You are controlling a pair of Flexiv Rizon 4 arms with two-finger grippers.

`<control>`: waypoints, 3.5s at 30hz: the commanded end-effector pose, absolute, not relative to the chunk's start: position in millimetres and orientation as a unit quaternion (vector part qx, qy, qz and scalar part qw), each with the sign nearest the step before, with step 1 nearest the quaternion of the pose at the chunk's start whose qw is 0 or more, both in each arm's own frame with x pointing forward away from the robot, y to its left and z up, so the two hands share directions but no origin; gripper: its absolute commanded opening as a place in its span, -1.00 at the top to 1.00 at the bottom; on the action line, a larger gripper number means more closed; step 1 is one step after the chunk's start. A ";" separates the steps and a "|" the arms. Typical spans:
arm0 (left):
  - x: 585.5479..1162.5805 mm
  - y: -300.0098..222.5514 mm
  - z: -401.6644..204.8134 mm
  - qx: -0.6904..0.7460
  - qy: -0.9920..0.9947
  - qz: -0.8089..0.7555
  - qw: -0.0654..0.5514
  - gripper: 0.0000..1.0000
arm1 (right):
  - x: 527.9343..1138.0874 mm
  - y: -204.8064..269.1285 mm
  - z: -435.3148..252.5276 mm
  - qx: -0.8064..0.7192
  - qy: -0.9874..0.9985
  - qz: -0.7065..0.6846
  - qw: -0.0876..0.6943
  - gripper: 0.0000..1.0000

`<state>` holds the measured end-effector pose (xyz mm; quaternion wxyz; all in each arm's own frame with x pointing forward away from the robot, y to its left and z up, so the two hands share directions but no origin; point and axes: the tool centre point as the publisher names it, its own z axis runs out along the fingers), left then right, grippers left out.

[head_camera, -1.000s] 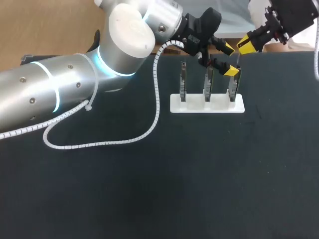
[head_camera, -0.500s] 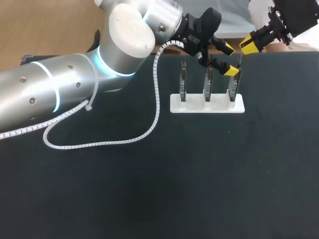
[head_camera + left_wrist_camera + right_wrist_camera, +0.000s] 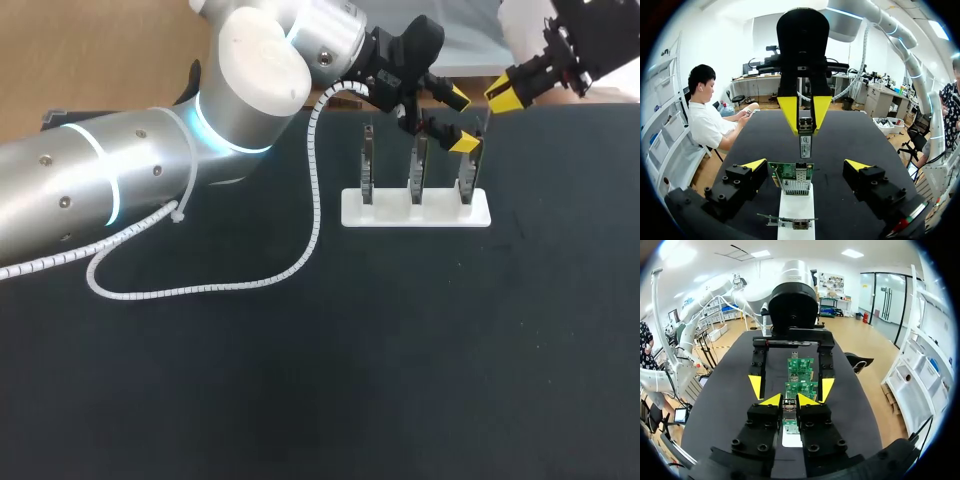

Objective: Pick up the optical module with the left hand, and insert it into the network port with the right hand.

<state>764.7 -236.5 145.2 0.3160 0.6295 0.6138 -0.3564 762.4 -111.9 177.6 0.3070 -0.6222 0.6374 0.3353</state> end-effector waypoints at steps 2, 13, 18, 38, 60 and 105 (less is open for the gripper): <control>766.9 -237.4 145.6 0.631 0.614 -0.357 0.314 -1.00 | 763.2 -108.1 175.0 -0.623 0.635 0.336 0.309 1.00; 766.9 -237.4 145.6 0.631 0.614 -0.357 0.314 -1.00 | 766.1 -102.7 172.8 -0.623 0.635 0.336 0.309 1.00; 766.9 -237.4 145.6 0.631 0.614 -0.357 0.314 -1.00 | 766.4 -100.6 170.3 -0.625 0.635 0.335 0.306 1.00; 766.9 -237.4 145.6 0.631 0.614 -0.357 0.314 -1.00 | 766.2 -102.9 171.8 -0.629 0.626 0.333 0.320 1.00; 766.9 -237.4 145.6 0.631 0.614 -0.357 0.314 -1.00 | 768.3 -104.0 169.9 -0.625 0.630 0.324 0.329 1.00; 766.9 -237.4 145.6 0.631 0.614 -0.357 0.314 -1.00 | 764.8 -105.5 168.7 -0.630 0.629 0.326 0.318 1.00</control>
